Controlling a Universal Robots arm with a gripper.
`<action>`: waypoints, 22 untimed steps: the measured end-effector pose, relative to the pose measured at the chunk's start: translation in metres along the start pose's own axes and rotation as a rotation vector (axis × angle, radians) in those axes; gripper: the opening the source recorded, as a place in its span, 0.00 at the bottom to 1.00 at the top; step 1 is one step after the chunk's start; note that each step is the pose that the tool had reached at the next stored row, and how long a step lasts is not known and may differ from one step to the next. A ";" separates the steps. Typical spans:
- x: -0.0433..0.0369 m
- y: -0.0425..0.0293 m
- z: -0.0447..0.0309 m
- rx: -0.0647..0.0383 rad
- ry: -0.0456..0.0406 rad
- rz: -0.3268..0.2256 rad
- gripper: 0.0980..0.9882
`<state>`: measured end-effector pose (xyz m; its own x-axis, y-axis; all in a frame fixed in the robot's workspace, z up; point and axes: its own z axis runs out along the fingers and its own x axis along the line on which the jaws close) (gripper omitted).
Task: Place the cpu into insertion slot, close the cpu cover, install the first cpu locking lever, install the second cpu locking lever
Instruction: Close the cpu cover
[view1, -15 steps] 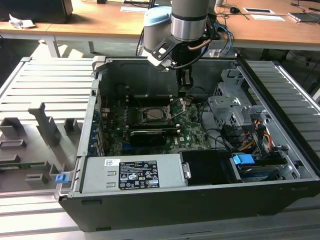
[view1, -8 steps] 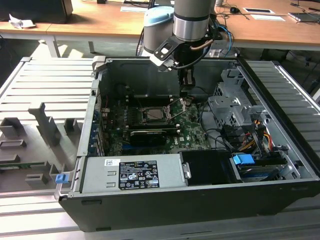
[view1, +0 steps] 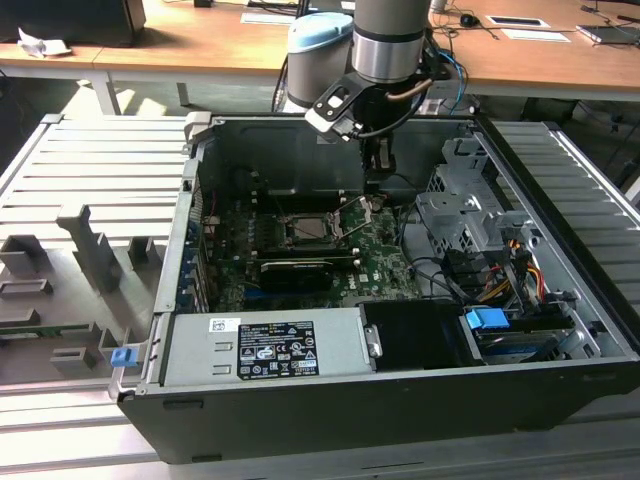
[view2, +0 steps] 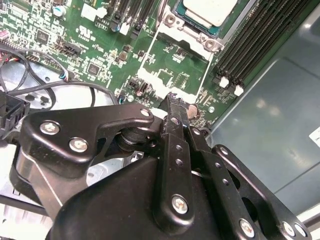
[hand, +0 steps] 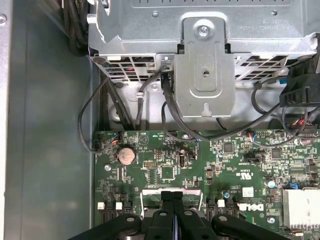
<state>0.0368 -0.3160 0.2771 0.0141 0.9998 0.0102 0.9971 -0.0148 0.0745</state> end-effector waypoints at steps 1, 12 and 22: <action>0.0000 0.0005 0.0000 0.000 0.0000 0.000 0.01; 0.0001 0.0109 0.0009 0.000 0.0002 0.000 0.01; 0.0002 0.0184 0.0103 0.004 -0.0030 -0.001 0.01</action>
<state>0.0559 -0.3160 0.2682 0.0132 0.9999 0.0071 0.9974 -0.0136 0.0703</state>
